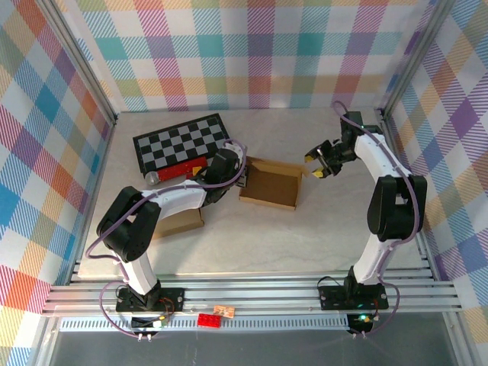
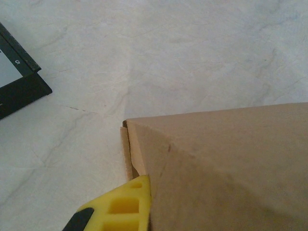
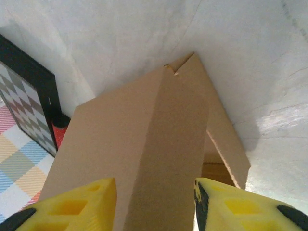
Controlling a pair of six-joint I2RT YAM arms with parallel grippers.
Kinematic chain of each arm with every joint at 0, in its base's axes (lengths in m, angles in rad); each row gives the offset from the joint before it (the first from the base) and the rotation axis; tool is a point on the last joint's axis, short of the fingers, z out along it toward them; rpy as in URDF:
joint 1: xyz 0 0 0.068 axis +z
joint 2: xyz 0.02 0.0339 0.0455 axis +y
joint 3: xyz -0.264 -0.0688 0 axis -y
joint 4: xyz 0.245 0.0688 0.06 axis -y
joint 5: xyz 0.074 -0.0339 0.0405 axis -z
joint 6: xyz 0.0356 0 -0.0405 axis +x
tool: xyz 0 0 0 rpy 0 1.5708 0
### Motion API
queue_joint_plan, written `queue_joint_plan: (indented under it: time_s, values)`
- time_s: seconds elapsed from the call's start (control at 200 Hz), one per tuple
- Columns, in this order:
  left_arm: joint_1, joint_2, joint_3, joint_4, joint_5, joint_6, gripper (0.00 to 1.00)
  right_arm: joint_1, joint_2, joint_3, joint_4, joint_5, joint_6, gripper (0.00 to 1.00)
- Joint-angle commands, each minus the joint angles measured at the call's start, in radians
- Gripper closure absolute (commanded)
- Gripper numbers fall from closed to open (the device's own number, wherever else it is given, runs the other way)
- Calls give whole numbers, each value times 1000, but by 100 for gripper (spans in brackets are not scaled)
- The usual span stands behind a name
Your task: Fold the paper box
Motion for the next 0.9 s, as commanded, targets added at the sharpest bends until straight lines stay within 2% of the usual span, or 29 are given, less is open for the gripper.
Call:
queue_joint_plan:
  time_s: [0.0, 0.24, 0.44, 0.625, 0.8, 0.895]
  values:
    - [-14, 17, 25, -9, 4, -9, 99, 11, 0, 21, 16, -100, 14, 54]
    - [-17, 22, 41, -15, 10, -25, 99, 35, 19, 1, 37, -150, 39, 57]
    - [-16, 37, 140, -120, 41, -93, 99, 40, 2, -7, 59, -154, 75, 56]
    - [-17, 36, 147, -132, 46, -126, 100, 39, 5, -14, 63, -167, 93, 57]
    - [-16, 36, 158, -162, 32, -116, 100, 6, -16, 24, -53, -52, -16, 55]
    - [-15, 39, 161, -165, 32, -107, 100, -20, -16, 19, -97, -33, -66, 53]
